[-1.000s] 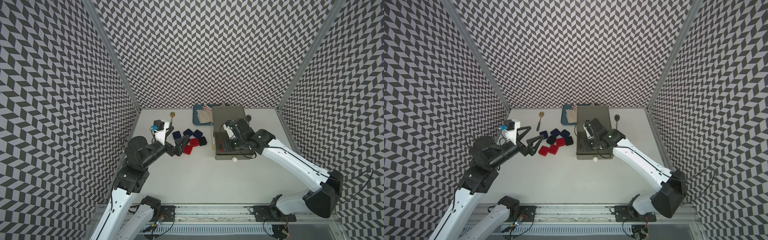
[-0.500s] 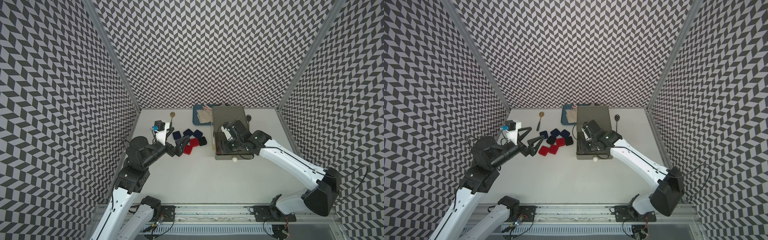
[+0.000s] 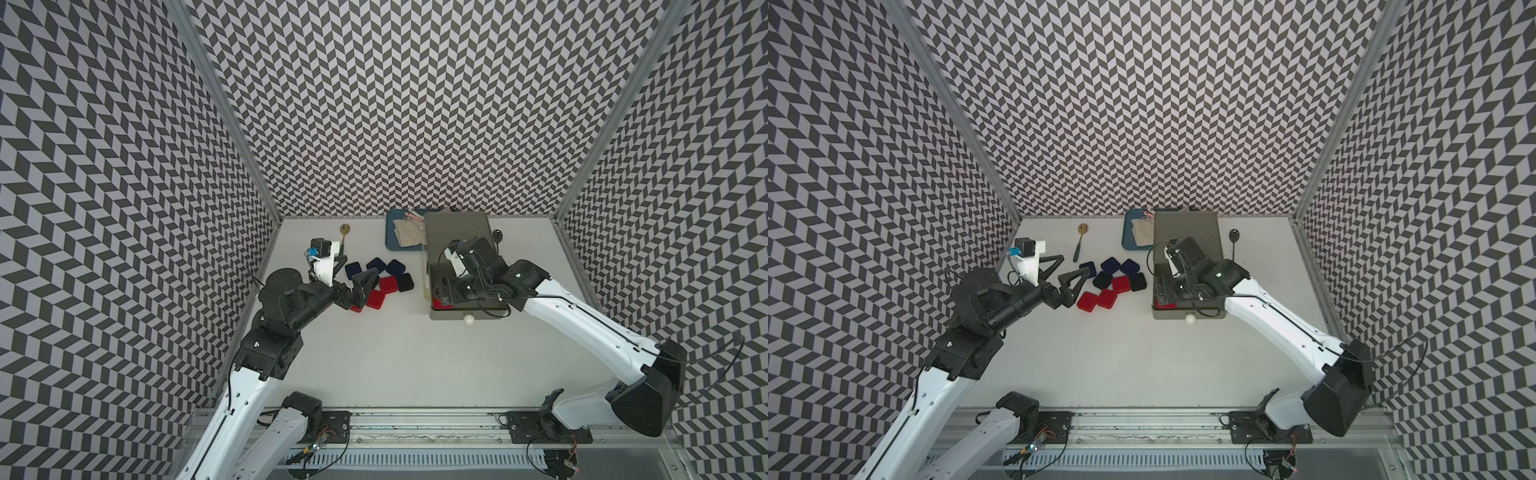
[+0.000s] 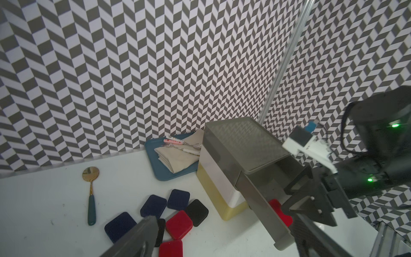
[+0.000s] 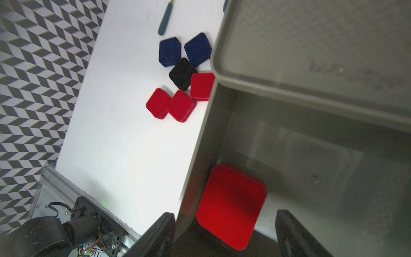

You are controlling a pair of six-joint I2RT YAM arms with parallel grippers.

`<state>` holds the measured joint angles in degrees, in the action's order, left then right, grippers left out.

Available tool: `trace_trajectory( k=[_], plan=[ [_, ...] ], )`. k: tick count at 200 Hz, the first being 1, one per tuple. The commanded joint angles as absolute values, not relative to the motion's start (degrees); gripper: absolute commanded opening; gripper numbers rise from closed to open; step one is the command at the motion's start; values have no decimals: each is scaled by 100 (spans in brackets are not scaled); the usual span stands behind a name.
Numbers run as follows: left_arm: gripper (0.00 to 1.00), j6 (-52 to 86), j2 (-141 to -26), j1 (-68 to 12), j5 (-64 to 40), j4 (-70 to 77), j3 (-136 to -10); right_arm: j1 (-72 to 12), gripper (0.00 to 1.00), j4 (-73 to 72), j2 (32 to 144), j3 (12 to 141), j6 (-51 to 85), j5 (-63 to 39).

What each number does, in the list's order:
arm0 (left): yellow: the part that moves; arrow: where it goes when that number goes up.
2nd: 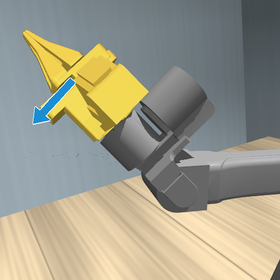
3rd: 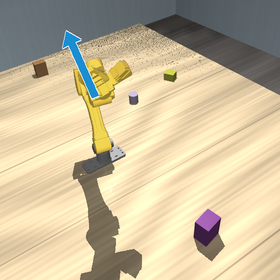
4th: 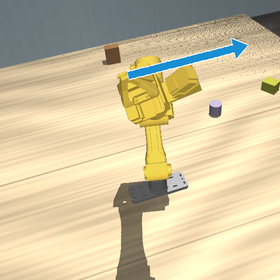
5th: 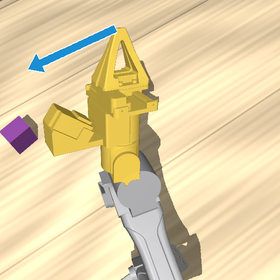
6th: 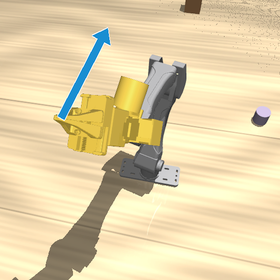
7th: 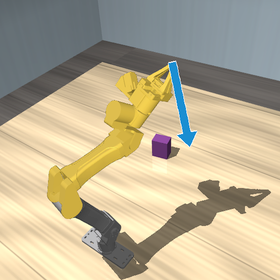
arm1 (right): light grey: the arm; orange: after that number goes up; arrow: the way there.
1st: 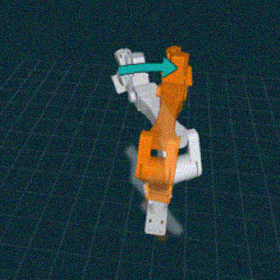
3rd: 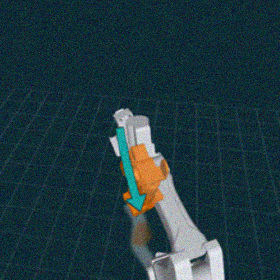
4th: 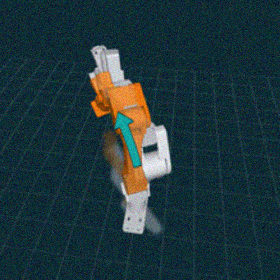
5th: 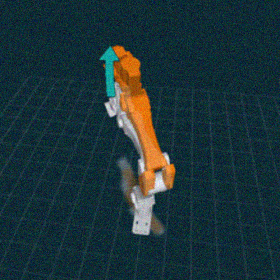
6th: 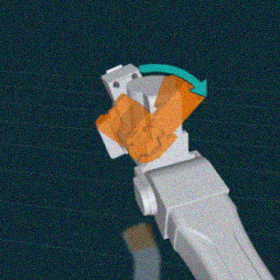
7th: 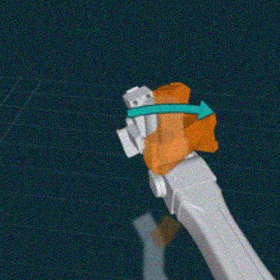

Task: Place the brooch boxes into the drawer by color
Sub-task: Place the brooch box in the drawer, then pick up the brooch box from the center of the board.

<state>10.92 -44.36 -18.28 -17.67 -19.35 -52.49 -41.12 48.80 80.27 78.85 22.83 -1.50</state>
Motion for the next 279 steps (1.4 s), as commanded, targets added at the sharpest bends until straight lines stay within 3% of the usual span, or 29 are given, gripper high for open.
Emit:
trace_trajectory(
  k=[1,40,63,90,125,163,186,279],
  plan=[
    [100,1415,-4864,-1787,-1289,-2445,-5450,-4104,77,4563,7478,8312,2099,212],
    [100,1600,-5621,-1372,-985,-3096,-5778,-4104,80,4645,7002,8913,1847,726],
    [100,1582,-6295,-684,-1443,-3673,-5997,-4104,83,4650,6691,8982,1769,901],
    [99,1274,-6882,-442,-1486,-4006,-6107,-4096,85,4676,6401,8815,1751,944],
    [96,733,-7652,-469,-1723,-4263,-6253,-4086,87,4710,6183,8486,1748,932],
    [98,132,-8458,-934,-598,-4704,-6768,-4034,88,4678,6058,8272,1758,857],
    [97,-4,-9019,-1154,-503,-4835,-6891,-3999,88,4658,6047,8240,1741,825],
    [98,-59,-9382,-1329,-178,-4457,-6504,-3876,89,4616,5902,7985,1688,726]
  ],
)
